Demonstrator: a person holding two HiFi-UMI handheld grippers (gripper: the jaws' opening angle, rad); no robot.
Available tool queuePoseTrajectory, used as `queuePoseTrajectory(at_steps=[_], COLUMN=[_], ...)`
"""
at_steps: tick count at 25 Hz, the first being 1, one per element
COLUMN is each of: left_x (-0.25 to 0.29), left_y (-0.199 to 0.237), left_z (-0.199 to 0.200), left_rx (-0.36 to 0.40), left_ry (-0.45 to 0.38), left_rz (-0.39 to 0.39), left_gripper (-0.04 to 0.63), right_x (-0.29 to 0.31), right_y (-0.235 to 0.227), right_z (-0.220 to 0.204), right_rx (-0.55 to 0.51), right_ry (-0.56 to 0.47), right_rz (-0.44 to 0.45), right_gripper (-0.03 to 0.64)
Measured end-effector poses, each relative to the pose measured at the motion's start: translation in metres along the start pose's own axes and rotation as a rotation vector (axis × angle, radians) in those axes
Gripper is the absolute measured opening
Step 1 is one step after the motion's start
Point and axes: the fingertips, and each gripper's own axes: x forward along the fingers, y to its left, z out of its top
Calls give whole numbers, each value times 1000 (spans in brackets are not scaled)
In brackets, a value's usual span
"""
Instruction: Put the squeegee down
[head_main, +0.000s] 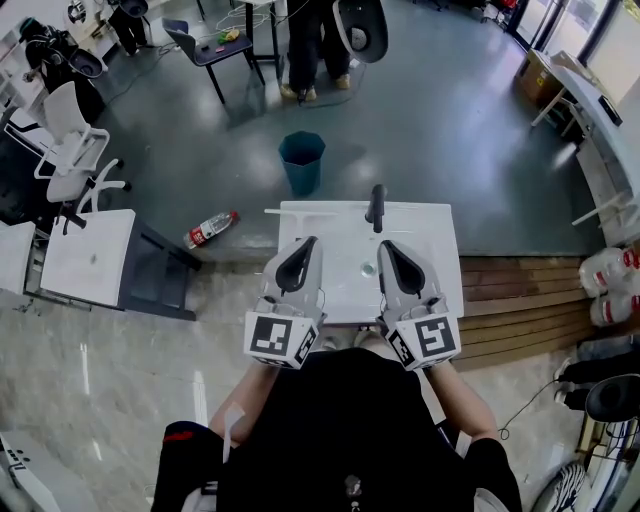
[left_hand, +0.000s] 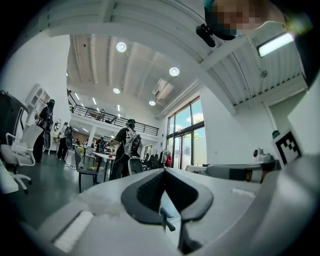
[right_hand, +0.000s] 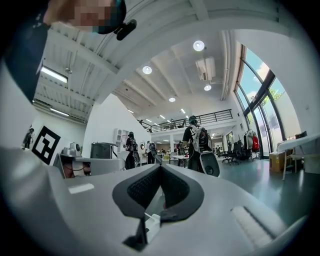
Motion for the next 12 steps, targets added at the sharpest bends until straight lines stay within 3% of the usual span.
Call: queuePoseTrajectory(at_steps=[12], left_x=[4], left_y=[-4], left_z=[-4], left_rx=[7], left_ry=[15], left_rz=[-10], left_gripper=[3], right_x=[-4], right_y=[-5], right_z=[-5], right_rx=[2], right_ry=[16], right_rz=[-8], right_gripper=[0])
